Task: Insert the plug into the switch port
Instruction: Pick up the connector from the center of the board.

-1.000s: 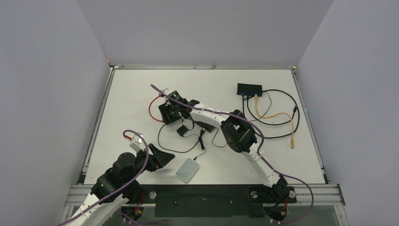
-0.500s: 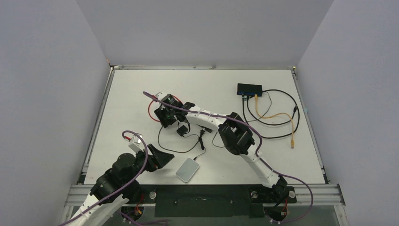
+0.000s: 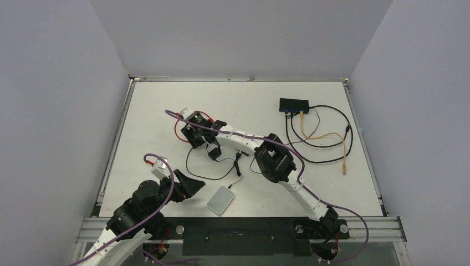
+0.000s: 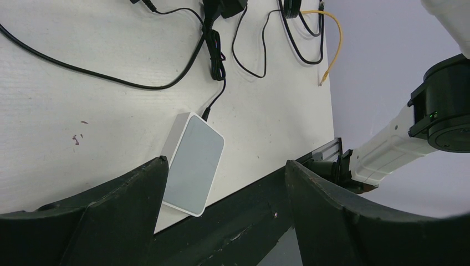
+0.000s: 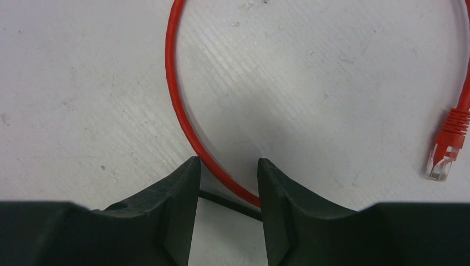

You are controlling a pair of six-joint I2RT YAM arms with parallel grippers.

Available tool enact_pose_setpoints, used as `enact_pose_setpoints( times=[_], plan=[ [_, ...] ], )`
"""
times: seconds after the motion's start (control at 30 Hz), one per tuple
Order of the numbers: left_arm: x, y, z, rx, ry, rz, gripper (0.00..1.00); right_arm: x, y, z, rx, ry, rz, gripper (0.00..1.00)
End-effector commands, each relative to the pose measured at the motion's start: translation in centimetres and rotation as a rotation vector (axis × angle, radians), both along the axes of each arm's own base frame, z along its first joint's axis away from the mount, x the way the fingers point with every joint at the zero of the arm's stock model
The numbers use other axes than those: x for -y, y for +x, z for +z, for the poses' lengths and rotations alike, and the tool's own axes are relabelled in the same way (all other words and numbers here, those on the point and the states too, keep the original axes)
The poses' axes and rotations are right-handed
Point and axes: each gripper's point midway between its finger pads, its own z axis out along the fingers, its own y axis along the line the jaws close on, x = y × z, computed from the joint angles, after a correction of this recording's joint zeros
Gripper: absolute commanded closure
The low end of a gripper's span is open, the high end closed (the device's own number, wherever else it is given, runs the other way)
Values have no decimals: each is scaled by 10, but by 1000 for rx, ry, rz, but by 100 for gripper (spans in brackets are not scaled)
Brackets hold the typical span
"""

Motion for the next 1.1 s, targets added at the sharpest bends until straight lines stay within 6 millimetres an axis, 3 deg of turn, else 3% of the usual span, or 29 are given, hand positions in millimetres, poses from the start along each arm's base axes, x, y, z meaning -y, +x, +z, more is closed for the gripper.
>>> enact_pose_setpoints(
  times=[0.0,0.27,0.4,0.63,0.77,1.0,1.07],
  plan=[
    [-2,5,16,42,-16,21,25,-4,3,-1,13,-16,0,64],
    [-2,5,15,40,-12,22,25,-2,-2,-10,-9,-29,21,100],
    [-3,5,17,43,-10,26,25,-4,4,3,29,-6,8,100],
    [-7,5,20,47,-10,39,25,-10,27,56,154,123,-83,100],
    [-9,4,23,52,-16,44,25,-9,39,107,207,254,-149,100],
    [-12,3,32,63,-20,54,25,4,38,173,270,441,-221,100],
    [-13,3,35,73,-23,55,25,13,33,175,267,467,-238,100]
  ],
)
